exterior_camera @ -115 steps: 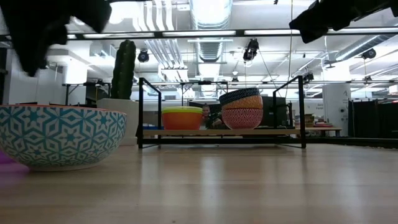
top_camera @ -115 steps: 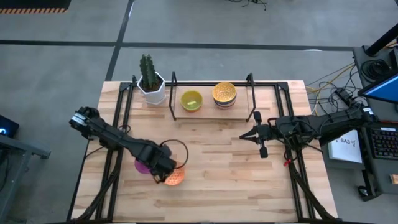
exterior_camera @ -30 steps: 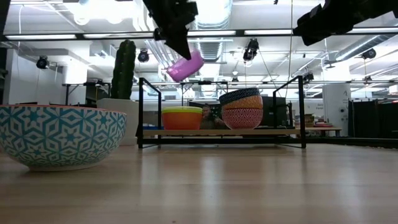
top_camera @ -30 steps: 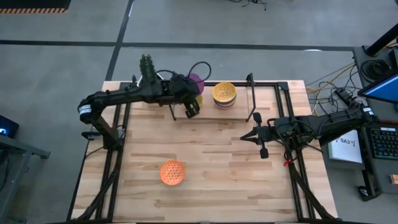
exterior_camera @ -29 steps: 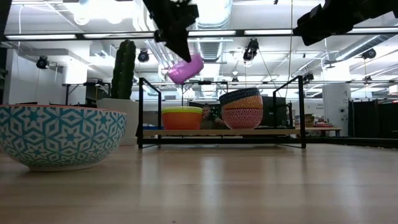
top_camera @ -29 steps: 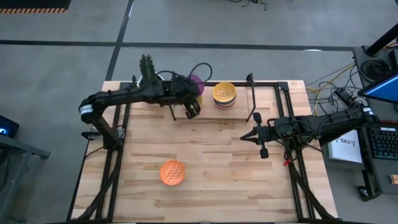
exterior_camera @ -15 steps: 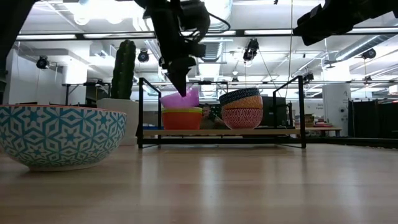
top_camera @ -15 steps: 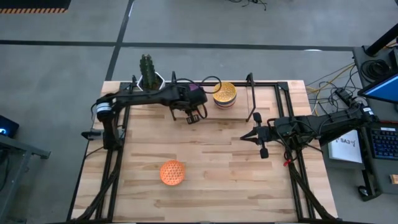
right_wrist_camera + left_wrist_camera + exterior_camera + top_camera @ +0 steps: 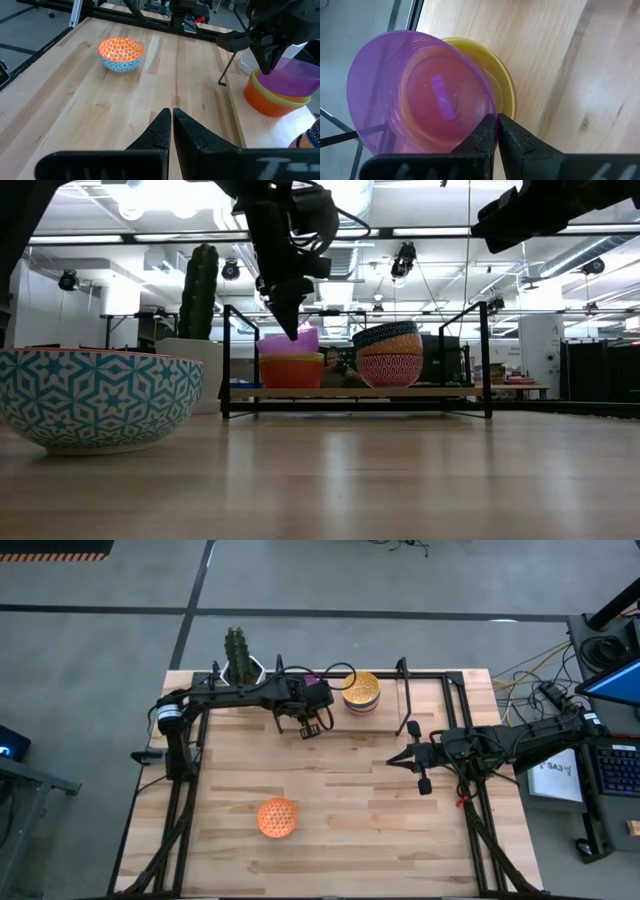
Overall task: Place and stack bowls onto a shelf
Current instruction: Stack the violet bowl on the yellow bowl on the shelf, then stack the orange patterned bowl on the yellow patterned bowl on the shelf
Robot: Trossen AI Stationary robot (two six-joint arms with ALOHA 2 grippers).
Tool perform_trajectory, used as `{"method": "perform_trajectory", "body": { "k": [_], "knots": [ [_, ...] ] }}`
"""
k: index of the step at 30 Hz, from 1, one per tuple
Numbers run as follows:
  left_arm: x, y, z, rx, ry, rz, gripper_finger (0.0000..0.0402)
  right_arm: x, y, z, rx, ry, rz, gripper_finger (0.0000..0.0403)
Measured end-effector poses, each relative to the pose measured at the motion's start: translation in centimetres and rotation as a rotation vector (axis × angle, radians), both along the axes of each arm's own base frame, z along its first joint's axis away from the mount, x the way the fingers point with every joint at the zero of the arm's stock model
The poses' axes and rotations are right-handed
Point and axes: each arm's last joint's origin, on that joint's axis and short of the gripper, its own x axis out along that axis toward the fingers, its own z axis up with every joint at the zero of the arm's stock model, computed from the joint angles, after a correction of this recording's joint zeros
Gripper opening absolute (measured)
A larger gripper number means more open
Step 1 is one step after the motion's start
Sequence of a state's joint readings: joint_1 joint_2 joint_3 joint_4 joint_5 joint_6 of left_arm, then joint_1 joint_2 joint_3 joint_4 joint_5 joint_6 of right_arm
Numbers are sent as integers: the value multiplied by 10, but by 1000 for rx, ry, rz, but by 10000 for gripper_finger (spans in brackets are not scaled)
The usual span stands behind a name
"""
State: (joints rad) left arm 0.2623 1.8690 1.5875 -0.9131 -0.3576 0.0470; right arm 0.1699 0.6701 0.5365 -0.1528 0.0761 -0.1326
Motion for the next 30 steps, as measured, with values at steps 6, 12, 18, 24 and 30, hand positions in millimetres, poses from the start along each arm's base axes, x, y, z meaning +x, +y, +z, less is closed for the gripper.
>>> {"method": "perform_trajectory", "body": {
  "k": [6,12,18,24,30],
  "knots": [
    [0,0,0,0,0,-2,0,0,0,0,0,0,0,9],
    [0,-1,0,-1,0,-1,35,0,0,0,1,0,0,9],
    [1,-2,0,-1,-2,-4,95,0,0,0,1,0,-1,9],
    [-2,-14,10,0,-9,-31,142,0,0,0,1,0,0,9],
    [-15,-35,41,-26,13,-27,157,0,0,0,17,1,-7,9]
  ]
}}
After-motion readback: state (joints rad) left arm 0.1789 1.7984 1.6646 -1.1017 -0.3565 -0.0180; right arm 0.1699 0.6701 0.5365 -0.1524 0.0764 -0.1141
